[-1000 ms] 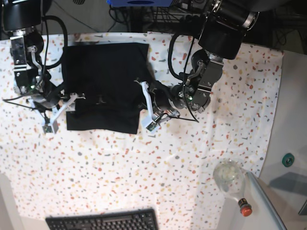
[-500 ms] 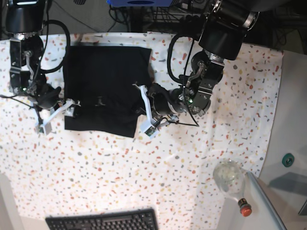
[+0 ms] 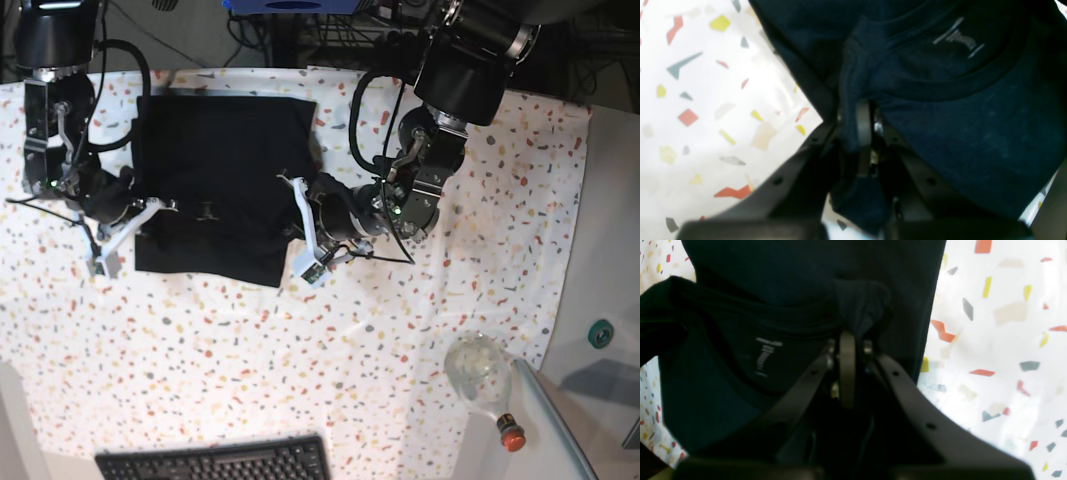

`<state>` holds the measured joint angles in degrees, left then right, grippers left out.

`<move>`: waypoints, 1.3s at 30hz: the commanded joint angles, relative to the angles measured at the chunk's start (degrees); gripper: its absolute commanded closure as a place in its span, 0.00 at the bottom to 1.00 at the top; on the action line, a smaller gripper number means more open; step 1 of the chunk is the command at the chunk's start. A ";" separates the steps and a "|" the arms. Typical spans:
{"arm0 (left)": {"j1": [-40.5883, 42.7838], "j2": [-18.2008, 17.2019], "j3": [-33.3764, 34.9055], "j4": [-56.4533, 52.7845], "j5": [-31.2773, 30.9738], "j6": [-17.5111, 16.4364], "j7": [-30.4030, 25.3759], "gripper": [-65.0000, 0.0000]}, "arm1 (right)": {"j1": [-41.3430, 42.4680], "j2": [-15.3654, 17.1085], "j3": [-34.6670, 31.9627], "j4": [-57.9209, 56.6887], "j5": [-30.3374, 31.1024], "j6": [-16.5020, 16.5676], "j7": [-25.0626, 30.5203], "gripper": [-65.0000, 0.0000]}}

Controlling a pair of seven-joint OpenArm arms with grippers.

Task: Layout the t-shirt on the table in an organized manner, then fold the t-shirt properly
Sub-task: 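Pinch the t-shirt's side edges with both grippers, then pull the t-shirt edges with both grippers to straighten the stack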

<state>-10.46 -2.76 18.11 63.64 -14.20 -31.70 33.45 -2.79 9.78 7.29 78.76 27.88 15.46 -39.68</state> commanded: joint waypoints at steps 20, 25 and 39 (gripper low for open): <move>-7.17 5.01 -0.04 -1.61 -0.79 -0.08 -1.14 1.00 | -2.09 0.99 0.84 9.63 0.47 0.32 1.13 1.00; -9.63 6.76 -0.04 -6.63 -0.79 -0.08 -1.32 1.00 | -2.09 0.72 5.50 9.72 0.47 0.32 1.13 1.00; -14.20 8.96 6.02 -14.89 -0.79 5.90 -7.03 1.00 | -0.25 0.72 8.32 4.27 0.30 0.32 1.66 1.00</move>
<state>-23.38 5.39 24.14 47.99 -14.09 -25.34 27.49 -3.68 9.91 15.18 82.26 27.70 15.49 -38.98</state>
